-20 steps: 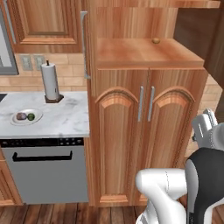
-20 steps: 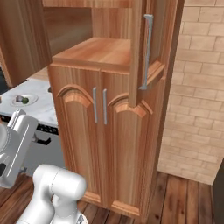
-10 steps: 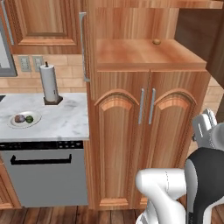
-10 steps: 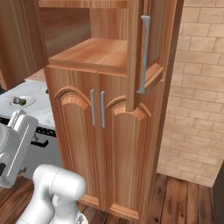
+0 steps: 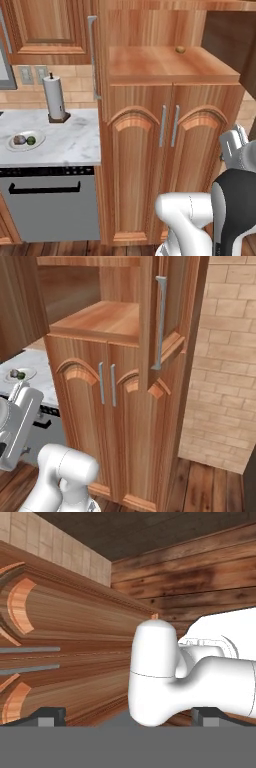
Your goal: Pick the avocado and bread from the counter and place them on the plate. Then pick the jam from the cabinet and place it next to the plate. Lastly close the cabinet door.
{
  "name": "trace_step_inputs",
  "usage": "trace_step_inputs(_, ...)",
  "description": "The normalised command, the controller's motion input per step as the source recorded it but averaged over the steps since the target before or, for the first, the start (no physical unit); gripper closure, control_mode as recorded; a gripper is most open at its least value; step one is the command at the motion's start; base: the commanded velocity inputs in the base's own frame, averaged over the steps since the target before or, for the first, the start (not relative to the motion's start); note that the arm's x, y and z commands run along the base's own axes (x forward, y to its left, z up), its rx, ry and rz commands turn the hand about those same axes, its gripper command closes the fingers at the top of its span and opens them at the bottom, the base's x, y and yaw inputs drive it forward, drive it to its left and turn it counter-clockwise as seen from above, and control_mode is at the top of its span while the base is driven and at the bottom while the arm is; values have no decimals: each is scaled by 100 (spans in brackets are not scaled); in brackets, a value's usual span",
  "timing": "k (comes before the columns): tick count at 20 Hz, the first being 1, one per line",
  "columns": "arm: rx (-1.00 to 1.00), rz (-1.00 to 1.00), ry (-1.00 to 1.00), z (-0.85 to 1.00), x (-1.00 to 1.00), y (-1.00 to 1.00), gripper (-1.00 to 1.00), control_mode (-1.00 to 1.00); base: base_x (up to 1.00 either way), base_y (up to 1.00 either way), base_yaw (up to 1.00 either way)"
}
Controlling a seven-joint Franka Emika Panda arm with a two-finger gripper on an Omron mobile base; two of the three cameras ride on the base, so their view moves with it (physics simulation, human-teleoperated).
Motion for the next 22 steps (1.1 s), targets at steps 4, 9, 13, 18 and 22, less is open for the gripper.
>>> trace_step_inputs(4, 0, 0, 0, 0, 0, 0, -100, 100, 34, -17, 0)
trace_step_inputs(9, 0, 0, 0, 0, 0, 0, -100, 100, 29, -18, 0)
trace_step_inputs(13, 0, 0, 0, 0, 0, 0, -100, 100, 33, -18, 0)
trace_step_inputs(18, 0, 0, 0, 0, 0, 0, -100, 100, 34, -17, 0)
trace_step_inputs(22, 0, 0, 0, 0, 0, 0, -100, 100, 34, -18, 0)
